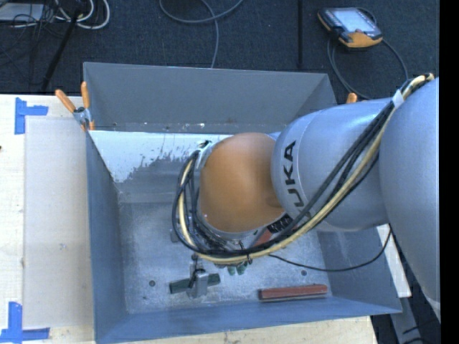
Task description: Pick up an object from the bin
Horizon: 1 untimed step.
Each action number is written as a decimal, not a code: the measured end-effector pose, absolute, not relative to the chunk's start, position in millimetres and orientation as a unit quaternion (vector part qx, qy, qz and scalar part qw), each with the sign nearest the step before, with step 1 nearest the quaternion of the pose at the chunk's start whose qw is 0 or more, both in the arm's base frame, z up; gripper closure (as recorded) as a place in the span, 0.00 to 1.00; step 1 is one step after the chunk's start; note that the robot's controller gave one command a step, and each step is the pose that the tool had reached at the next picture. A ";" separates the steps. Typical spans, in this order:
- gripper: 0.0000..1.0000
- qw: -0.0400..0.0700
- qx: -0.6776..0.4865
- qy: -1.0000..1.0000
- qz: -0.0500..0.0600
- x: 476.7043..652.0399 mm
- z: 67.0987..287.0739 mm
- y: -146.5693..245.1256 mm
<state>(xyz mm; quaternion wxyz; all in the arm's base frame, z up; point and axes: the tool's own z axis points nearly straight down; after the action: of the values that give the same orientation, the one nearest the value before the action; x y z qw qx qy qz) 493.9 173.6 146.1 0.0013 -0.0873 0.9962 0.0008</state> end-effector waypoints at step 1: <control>1.00 -0.002 0.001 1.000 0.000 516.5 71.7 160.9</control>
Offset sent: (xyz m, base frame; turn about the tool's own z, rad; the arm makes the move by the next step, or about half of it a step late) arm 0.0000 0.0000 0.0000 0.0000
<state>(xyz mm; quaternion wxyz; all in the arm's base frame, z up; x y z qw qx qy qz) 516.5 160.9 71.7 -0.0015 0.0010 1.0000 -0.0001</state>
